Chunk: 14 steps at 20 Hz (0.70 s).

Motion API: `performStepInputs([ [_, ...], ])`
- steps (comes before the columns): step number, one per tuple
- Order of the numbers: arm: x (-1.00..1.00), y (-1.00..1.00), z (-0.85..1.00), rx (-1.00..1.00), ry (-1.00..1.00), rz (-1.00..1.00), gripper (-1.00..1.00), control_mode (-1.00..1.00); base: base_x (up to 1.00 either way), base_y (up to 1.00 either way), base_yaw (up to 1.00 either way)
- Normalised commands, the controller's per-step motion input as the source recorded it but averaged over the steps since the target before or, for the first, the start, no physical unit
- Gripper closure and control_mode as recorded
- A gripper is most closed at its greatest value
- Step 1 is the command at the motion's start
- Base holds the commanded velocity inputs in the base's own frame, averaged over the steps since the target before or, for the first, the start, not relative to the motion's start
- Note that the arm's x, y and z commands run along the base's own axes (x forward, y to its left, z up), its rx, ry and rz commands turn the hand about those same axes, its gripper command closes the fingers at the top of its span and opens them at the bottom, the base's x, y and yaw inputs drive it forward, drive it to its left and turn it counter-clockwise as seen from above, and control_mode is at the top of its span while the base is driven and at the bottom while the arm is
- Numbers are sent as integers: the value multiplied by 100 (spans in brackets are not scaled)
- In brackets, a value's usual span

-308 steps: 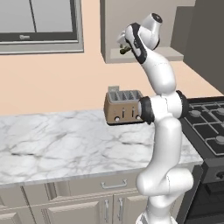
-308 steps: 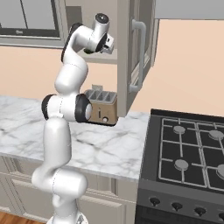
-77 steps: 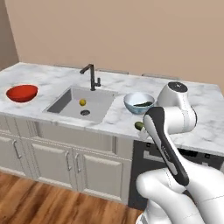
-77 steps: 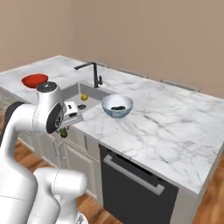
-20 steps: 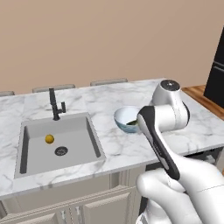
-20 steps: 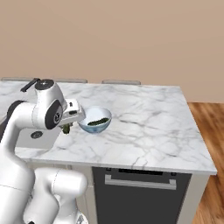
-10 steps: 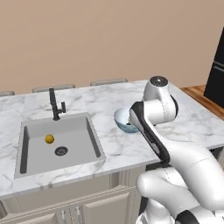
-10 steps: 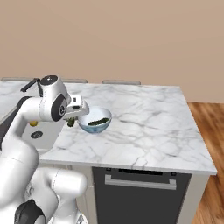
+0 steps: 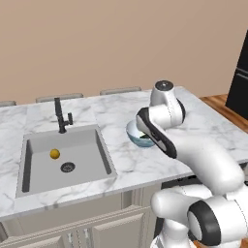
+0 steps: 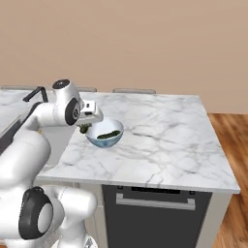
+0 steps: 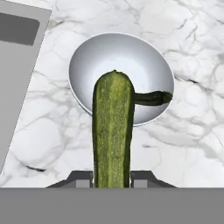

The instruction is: Pick the squashs from the cabinet and place them in one bowl. Pick the lemon from the sink and place it in the other bowl.

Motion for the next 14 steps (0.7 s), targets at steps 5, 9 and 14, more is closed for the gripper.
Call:
performStepInputs([
  [5, 30, 0, -32, 4, 0, -3, 100, -100, 0, 0, 0],
  [9, 31, -1, -43, 7, 0, 0, 100, -100, 0, 0, 0],
  [14, 34, -2, -27, 2, 0, -1, 100, -100, 0, 0, 0],
])
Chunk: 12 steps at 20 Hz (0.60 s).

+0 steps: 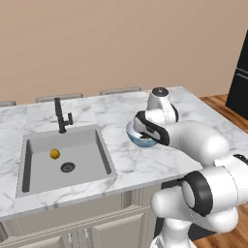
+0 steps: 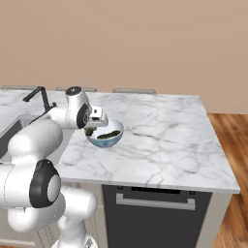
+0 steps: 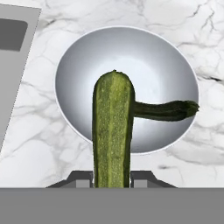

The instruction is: Pick the squashs from the cabinet and place them in one bowl. Pick the lemon from the sink and place it in the other bowl.

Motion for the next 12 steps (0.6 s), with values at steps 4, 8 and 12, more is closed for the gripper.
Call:
performStepInputs([
  [4, 42, -4, -8, 0, 0, -5, 100, -100, 0, 0, 0],
  [8, 44, -2, -7, 0, 0, -5, 100, -100, 0, 0, 0],
  [12, 30, 0, -19, 0, 0, -3, 100, -100, 0, 0, 0],
])
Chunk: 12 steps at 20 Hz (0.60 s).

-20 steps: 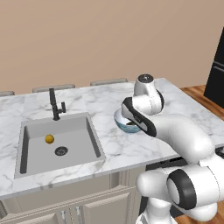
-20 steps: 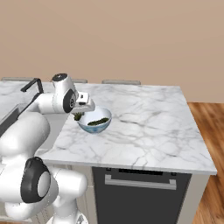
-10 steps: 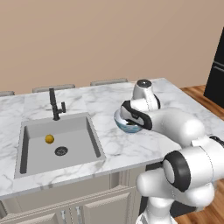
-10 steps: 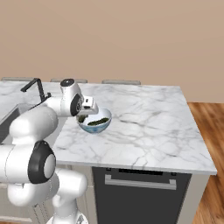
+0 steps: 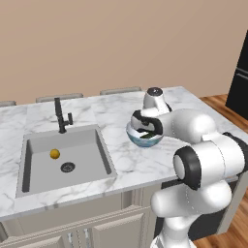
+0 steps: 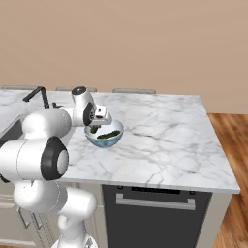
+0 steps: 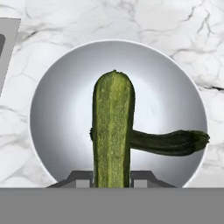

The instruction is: Pick the squashs from the cabinet and place them in one bowl. Pick the lemon from the sink and place it in the other bowl.

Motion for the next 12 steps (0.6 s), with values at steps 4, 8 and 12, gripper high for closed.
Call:
performStepInputs([
  [4, 20, 0, -32, 0, 0, 0, 100, -100, 0, 0, 0],
  [8, 10, -2, -31, 0, 0, 0, 100, -100, 0, 0, 0],
  [12, 14, -5, -19, 0, 0, 0, 100, -100, 0, 0, 0],
])
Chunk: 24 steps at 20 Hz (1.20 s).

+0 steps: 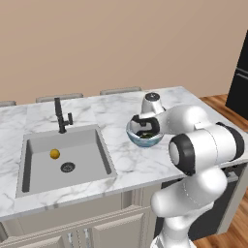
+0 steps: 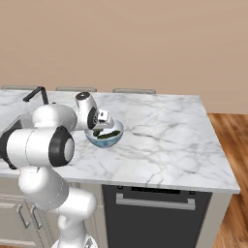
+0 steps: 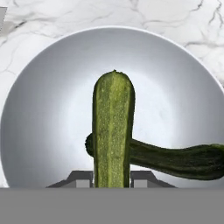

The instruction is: Pick the squashs from the cabinet and place them in one bowl. Pick the lemon from the sink and place it in the other bowl.

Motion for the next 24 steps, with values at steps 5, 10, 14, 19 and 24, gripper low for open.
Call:
performStepInputs([
  [5, 18, -2, -15, 0, 0, 0, 100, -100, 0, 0, 0],
  [10, 16, 0, -11, 0, 0, 0, -100, -100, 0, 0, 0],
  [14, 1, -3, 4, 0, -4, 0, -100, -100, 0, 0, 0],
  [19, -10, 0, 42, 0, -12, 0, -100, -100, 0, 0, 0],
  [24, -22, 0, 48, 0, -13, 0, -100, -100, 0, 0, 0],
])
